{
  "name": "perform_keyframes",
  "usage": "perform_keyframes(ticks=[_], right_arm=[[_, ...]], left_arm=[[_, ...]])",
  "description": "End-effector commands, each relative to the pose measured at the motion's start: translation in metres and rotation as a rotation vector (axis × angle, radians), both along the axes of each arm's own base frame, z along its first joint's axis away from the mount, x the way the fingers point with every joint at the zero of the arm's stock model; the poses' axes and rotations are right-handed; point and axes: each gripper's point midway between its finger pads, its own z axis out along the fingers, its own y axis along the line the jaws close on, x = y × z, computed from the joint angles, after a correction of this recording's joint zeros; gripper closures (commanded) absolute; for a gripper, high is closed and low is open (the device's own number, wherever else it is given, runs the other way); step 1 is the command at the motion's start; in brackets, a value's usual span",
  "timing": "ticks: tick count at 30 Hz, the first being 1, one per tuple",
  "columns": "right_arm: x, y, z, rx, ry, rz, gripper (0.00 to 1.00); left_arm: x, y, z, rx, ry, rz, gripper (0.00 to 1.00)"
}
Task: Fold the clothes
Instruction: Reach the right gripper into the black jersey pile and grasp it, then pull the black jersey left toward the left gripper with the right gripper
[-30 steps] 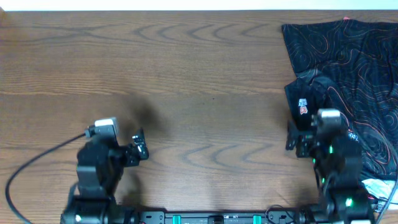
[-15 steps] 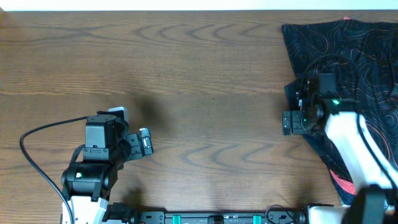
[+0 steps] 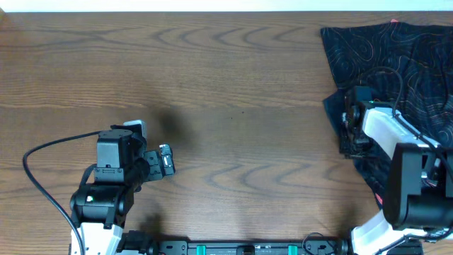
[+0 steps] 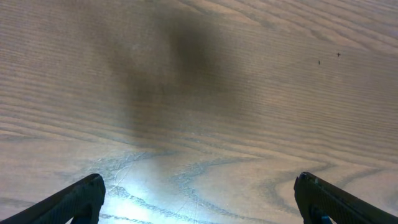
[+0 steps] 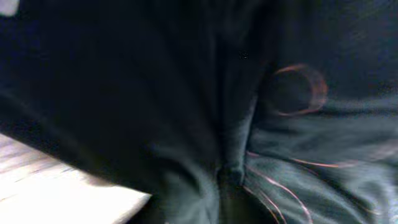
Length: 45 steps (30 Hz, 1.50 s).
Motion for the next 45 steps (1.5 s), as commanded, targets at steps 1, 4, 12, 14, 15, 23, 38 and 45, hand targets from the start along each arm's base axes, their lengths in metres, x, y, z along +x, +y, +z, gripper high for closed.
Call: perform_keyframes(ticks=[1, 4, 12, 14, 15, 23, 38, 45], right_arm=[[-0.014, 0.001, -0.014, 0.025, 0.045, -0.049, 0.99], [-0.007, 0.009, -0.003, 0.063, 0.029, -0.048, 0.99], [0.073, 0.067, 0.123, 0.313, -0.269, 0.156, 0.99], [0.085, 0.095, 0.160, 0.410, -0.361, 0.244, 0.99], [0.088, 0.110, 0.176, 0.448, -0.398, 0.281, 0.99], [0.051, 0.197, 0.179, 0.556, -0.308, 0.484, 0.99], [0.037, 0.423, 0.122, 0.832, -0.414, 0.859, 0.91], [0.057, 0.373, 0.119, 0.565, -0.455, 0.768, 0.01]], left_arm=[[0.005, -0.001, 0.009, -0.007, -0.026, 0.004, 0.02], [0.006, -0.001, 0.011, -0.008, -0.036, 0.003, 0.02], [0.007, -0.001, 0.011, -0.008, -0.040, 0.003, 0.02], [0.007, -0.001, 0.011, -0.008, -0.040, 0.003, 0.02], [0.007, -0.001, 0.011, -0.008, -0.040, 0.003, 0.02], [0.007, -0.001, 0.011, -0.008, -0.041, 0.003, 0.02], [0.026, -0.002, 0.027, -0.015, -0.141, 0.003, 0.02], [0.027, -0.009, 0.029, -0.081, -0.138, 0.020, 0.02]])
